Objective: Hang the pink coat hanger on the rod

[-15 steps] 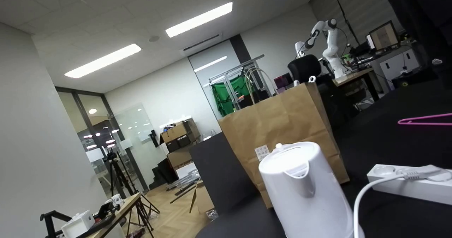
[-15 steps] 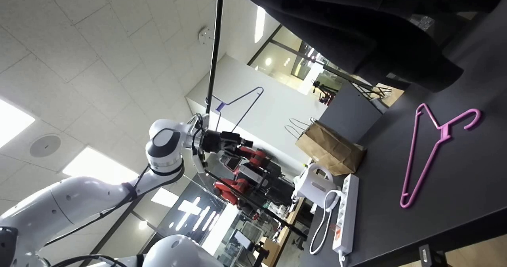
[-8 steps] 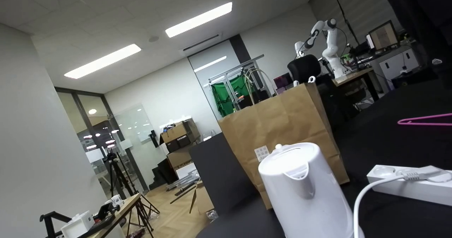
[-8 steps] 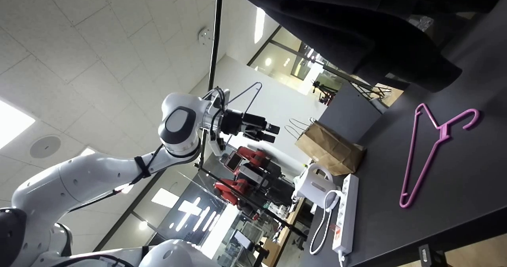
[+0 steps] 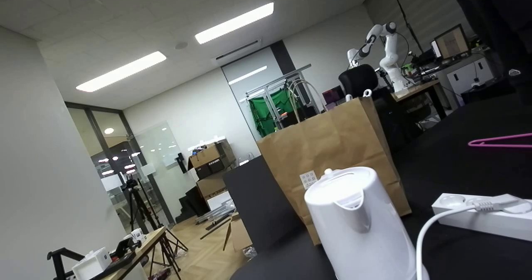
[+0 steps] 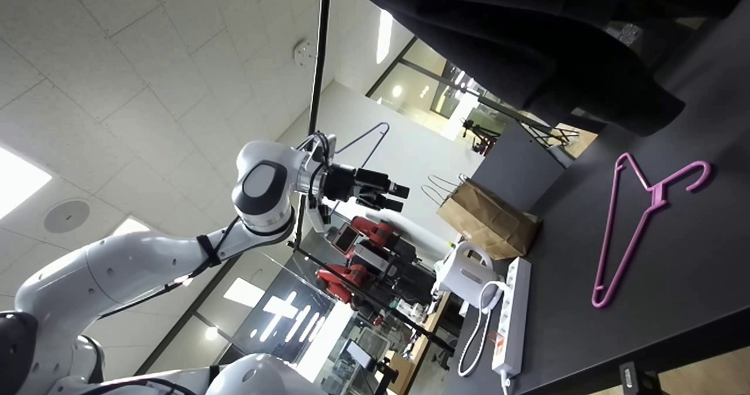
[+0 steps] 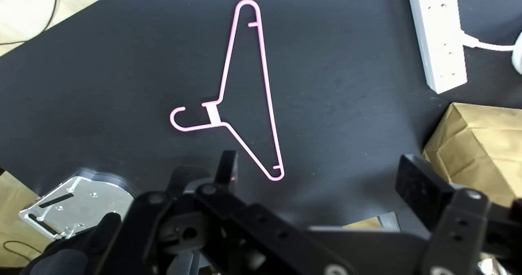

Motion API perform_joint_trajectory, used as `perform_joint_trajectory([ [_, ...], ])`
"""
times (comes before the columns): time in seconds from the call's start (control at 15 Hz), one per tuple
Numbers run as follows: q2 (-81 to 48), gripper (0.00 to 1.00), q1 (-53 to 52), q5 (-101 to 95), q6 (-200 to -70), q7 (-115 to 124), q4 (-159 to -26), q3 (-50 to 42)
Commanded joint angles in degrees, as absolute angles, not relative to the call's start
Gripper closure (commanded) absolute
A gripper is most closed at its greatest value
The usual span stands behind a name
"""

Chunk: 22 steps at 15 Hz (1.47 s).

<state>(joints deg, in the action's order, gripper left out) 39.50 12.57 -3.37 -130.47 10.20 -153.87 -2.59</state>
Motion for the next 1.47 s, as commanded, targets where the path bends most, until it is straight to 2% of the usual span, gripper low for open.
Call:
perform_joint_trajectory([
  [0.0, 37.1, 0.0, 13.4, -2.1, -133.9, 10.8, -154.0, -4.8],
  [0.47, 24.4, 0.0, 16.2, 2.2, -147.6, 8.2, -153.9, -12.5],
  [0.8, 12.8, 0.0, 15.9, -1.5, -152.8, 3.0, -150.9, -12.0],
  [1.07, 5.3, 0.0, 14.0, -2.0, -148.3, -0.3, -146.0, -11.8],
  [1.13, 9.3, 0.0, 14.4, -1.2, -151.9, 0.3, -150.4, -12.3],
  [1.4, 7.8, 0.0, 14.1, -1.2, -152.1, 0.2, -149.8, -12.3],
])
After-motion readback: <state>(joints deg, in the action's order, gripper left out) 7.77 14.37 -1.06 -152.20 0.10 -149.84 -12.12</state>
